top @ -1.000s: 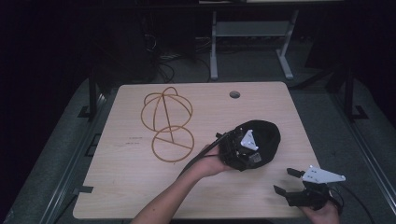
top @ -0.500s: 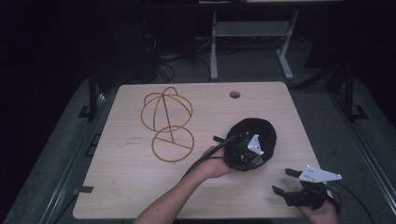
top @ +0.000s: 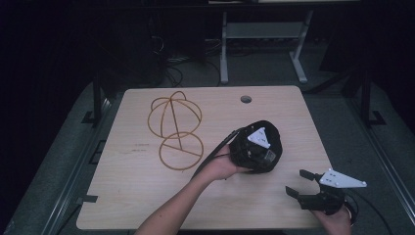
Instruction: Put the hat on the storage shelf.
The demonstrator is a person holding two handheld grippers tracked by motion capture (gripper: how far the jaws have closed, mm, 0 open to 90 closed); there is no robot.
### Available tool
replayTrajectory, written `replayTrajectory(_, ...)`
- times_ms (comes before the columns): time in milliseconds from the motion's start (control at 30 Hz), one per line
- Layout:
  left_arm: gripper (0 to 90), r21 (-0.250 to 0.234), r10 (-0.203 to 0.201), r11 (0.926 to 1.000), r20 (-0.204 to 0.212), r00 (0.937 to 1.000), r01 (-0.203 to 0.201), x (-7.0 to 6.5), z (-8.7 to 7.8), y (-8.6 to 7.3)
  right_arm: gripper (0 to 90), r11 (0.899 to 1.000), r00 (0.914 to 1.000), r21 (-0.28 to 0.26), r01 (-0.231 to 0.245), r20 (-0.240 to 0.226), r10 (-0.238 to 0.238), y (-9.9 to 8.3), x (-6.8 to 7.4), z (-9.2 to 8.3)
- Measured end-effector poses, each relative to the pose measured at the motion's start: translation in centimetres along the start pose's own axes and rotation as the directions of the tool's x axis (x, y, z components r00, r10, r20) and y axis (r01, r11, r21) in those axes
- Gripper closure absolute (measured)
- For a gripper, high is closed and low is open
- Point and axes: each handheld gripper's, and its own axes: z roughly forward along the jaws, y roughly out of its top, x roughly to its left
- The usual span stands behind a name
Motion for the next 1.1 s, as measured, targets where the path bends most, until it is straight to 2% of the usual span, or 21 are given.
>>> replayTrajectory(67,80.6,-0.027,-0.009,0.9996,0.012,0.9999,0.009,0.1,-0.6,0.3,15.0,1.000,0.9999,-0.011,-0.009,-0.011,0.009,0.1,0.0,0.0)
replayTrajectory(100,80.6,-0.026,-0.002,0.9997,0.015,0.9999,0.002,0.2,-1.0,0.7,15.0,0.999,0.9995,-0.029,-0.022,-0.024,0.021,0.4,-0.2,0.1)
replayTrajectory(233,80.5,-0.034,0.008,0.9994,0.025,0.9997,-0.008,0.1,-1.4,0.9,15.0,0.998,0.9992,-0.049,-0.033,-0.025,0.032,0.9,-0.7,0.1)
replayTrajectory(333,80.5,-0.050,0.010,0.9987,0.047,0.9988,-0.008,-0.1,-1.8,0.8,15.0,0.996,0.9989,-0.080,-0.038,-0.029,0.036,1.6,-1.2,0.1)
replayTrajectory(400,80.4,-0.053,0.015,0.9985,0.059,0.9982,-0.012,-0.4,-1.9,0.8,15.0,0.996,0.9986,-0.083,-0.042,-0.035,0.039,1.8,-1.3,0.1)
replayTrajectory(433,80.4,-0.053,0.019,0.9985,0.077,0.9968,-0.015,-0.6,-2.0,0.7,15.0,0.995,0.9976,-0.090,-0.045,-0.057,0.040,2.3,-1.6,0.2)
replayTrajectory(533,80.5,-0.052,0.031,0.9983,0.094,0.9951,-0.026,-0.9,-2.0,0.7,15.0,0.994,0.9963,-0.099,-0.046,-0.077,0.039,2.6,-1.8,0.3)
replayTrajectory(567,80.4,-0.050,0.047,0.9978,0.108,0.9930,-0.042,-1.2,-2.1,0.8,15.0,0.993,0.9938,-0.111,-0.049,-0.105,0.037,2.9,-2.0,0.6)
replayTrajectory(667,80.5,-0.055,0.057,0.9972,0.127,0.9903,-0.050,-1.4,-2.1,0.8,15.0,0.994,0.9917,-0.103,-0.046,-0.125,0.033,3.0,-2.3,0.9)
replayTrajectory(700,80.4,-0.057,0.058,0.9971,0.136,0.9891,-0.050,-1.6,-2.1,0.8,15.0,0.994,0.9858,-0.091,-0.061,-0.162,0.046,3.1,-2.5,1.2)
replayTrajectory(733,80.4,-0.056,0.067,0.9966,0.146,0.9871,-0.060,-1.7,-2.1,0.8,15.0,0.994,0.9858,-0.091,-0.061,-0.162,0.046,3.1,-2.5,1.2)
replayTrajectory(833,80.5,-0.066,0.086,0.9950,0.181,0.9797,-0.075,-2.4,-2.1,0.9,16.7,0.995,0.9728,-0.072,-0.076,-0.224,0.058,2.8,-2.5,1.8)
replayTrajectory(867,80.5,-0.065,0.099,0.9940,0.190,0.9768,-0.088,-2.6,-2.0,1.0,16.7,0.995,0.9728,-0.072,-0.076,-0.224,0.058,2.8,-2.5,1.8)
replayTrajectory(900,80.4,-0.061,0.110,0.9931,0.197,0.9742,-0.100,-2.8,-2.0,1.1,20.5,0.995,0.9710,-0.070,-0.074,-0.232,0.056,2.7,-2.5,1.8)
replayTrajectory(933,80.4,-0.060,0.116,0.9926,0.202,0.9724,-0.106,-3.0,-1.8,1.1,23.9,0.995,0.9656,-0.074,-0.071,-0.255,0.050,2.5,-2.4,1.8)
replayTrajectory(967,80.5,-0.056,0.127,0.9915,0.205,0.9705,-0.118,-3.1,-1.8,1.1,24.1,0.995,0.9637,-0.069,-0.074,-0.262,0.053,2.4,-2.4,1.9)
replayTrajectory(1033,80.4,-0.058,0.139,0.9899,0.227,0.9638,-0.129,-3.4,-1.6,1.1,36.8,0.995,0.9503,-0.059,-0.085,-0.305,0.063,2.4,-2.3,1.9)
replayTrajectory(1100,80.4,-0.063,0.142,0.9894,0.228,0.9632,-0.131,-3.5,-1.7,1.0,50.6,0.994,0.9396,-0.073,-0.086,-0.338,0.056,2.2,-2.2,1.9)
